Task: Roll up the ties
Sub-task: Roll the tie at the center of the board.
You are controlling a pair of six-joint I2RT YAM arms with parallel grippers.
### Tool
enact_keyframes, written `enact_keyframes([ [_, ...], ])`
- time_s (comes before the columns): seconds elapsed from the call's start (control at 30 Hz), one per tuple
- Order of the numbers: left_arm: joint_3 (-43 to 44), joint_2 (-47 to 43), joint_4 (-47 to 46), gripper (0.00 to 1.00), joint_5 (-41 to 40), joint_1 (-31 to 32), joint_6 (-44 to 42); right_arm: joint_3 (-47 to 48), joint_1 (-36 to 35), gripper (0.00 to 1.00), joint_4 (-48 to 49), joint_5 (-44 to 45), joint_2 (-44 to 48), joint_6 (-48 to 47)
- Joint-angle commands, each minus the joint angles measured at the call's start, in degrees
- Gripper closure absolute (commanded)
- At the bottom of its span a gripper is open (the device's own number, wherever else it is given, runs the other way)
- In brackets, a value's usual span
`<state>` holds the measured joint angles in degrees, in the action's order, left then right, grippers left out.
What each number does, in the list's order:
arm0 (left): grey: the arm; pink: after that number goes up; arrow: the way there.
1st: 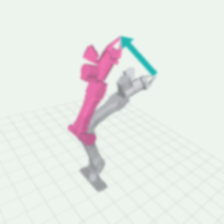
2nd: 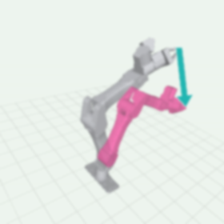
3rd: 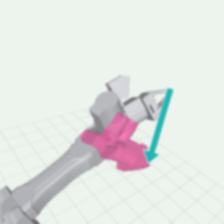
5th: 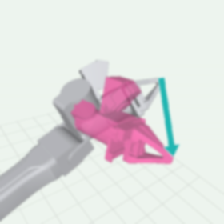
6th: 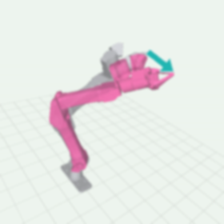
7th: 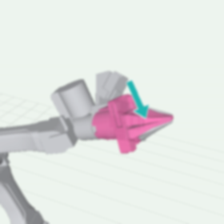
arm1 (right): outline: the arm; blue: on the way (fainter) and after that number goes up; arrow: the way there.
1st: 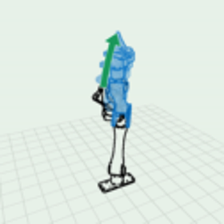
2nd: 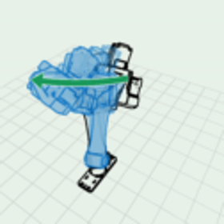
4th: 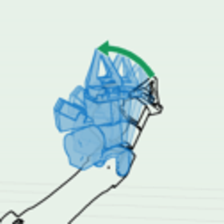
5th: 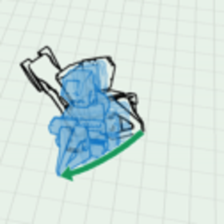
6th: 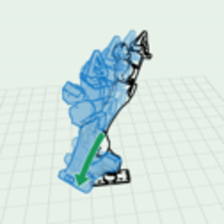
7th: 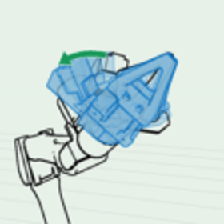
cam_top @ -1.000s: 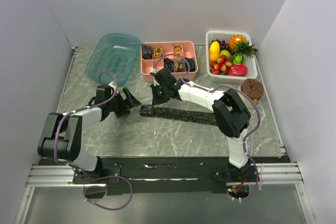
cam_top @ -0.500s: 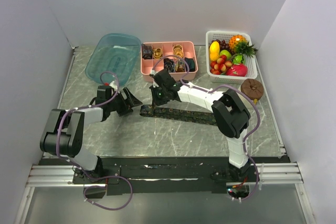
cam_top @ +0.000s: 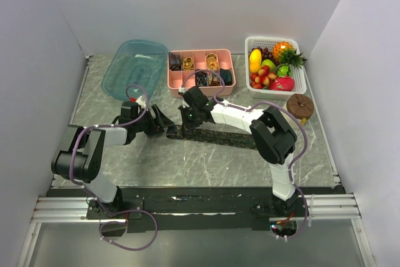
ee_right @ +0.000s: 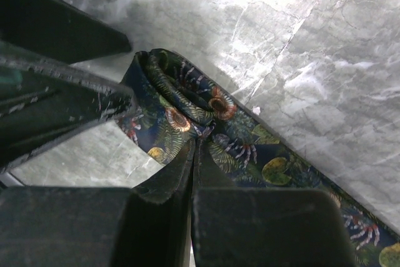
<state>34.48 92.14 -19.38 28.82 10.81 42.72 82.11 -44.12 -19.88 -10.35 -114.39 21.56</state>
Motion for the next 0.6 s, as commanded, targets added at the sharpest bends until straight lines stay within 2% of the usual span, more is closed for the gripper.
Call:
enact_keyframes([
  [0.0, -0.3, 2.4, 1.8, 0.21, -1.5, 1.1, -1.0, 0.5, -0.4, 1.00, 1.7, 0.1, -1.9, 0.1],
  [0.2, -0.6, 4.0, 0.7, 0.23, -1.8, 1.9, -1.1, 0.5, -0.4, 1.00, 2.0, -0.1, -3.6, 0.5],
  [0.43, -2.0, 5.1, -2.6, 0.34, -0.5, 2.5, -1.7, 1.3, -0.4, 1.00, 3.3, -0.8, -5.3, 0.9],
  [0.57, -3.1, 5.1, -4.6, 0.34, 0.0, 2.6, -1.7, 2.0, -0.4, 1.00, 2.9, -1.0, -5.8, 1.1],
])
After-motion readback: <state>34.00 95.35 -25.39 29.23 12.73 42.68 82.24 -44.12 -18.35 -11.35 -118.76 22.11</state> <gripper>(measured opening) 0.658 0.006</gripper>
